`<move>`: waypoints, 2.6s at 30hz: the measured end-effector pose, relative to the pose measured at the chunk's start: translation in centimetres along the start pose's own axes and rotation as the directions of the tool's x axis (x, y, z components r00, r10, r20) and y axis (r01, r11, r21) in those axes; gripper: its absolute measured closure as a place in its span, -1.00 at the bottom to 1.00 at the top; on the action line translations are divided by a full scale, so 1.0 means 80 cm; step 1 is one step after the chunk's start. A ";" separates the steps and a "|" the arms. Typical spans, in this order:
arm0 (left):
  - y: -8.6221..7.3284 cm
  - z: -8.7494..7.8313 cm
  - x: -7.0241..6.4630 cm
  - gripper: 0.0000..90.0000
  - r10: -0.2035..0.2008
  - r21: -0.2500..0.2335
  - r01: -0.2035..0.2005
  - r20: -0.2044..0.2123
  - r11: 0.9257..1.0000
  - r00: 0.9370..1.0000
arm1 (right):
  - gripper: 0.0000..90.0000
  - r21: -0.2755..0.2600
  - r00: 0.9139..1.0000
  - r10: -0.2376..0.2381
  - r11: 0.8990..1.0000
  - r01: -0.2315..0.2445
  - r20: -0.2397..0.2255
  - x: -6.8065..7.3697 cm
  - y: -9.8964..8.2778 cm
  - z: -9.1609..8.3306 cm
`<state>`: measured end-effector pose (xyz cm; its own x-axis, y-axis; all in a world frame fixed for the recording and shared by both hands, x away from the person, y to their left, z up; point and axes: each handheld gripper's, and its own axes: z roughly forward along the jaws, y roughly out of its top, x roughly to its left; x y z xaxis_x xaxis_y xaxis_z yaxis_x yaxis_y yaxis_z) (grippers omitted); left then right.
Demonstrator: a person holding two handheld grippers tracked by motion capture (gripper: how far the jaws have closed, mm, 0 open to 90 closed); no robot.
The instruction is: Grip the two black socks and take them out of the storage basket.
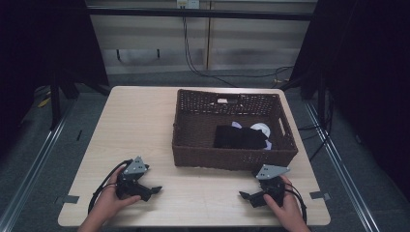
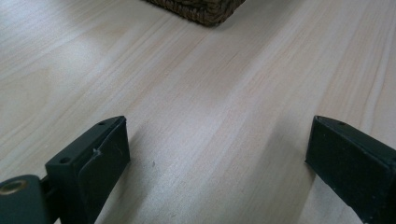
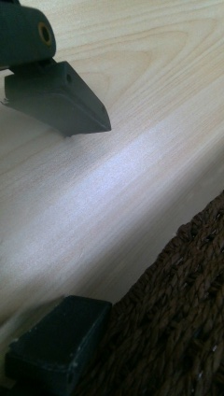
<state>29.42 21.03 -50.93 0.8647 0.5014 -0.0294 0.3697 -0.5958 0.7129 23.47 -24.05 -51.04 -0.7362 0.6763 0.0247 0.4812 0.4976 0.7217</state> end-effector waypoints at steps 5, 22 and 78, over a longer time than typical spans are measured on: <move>0.000 0.000 -0.001 -0.88 -0.005 -0.002 0.005 0.000 1.000 1.000 | -0.75 0.000 1.000 0.001 1.000 -0.001 0.000 0.000 0.000 0.000; 0.000 0.000 -0.001 -0.88 -0.006 -0.004 0.006 0.000 1.000 1.000 | -0.70 0.246 0.998 -0.017 0.969 0.031 -0.057 0.011 0.029 -0.012; 0.000 0.000 0.000 -0.87 -0.004 -0.004 0.004 -0.001 1.000 1.000 | -0.67 0.568 0.973 -0.123 0.794 0.215 -0.196 -0.035 0.204 -0.092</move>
<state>29.41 21.04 -50.94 0.8626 0.5049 -0.0316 0.3721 -0.5908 0.7159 29.88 -21.80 -34.20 -0.8687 0.4902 0.0714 0.4945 0.8493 0.1852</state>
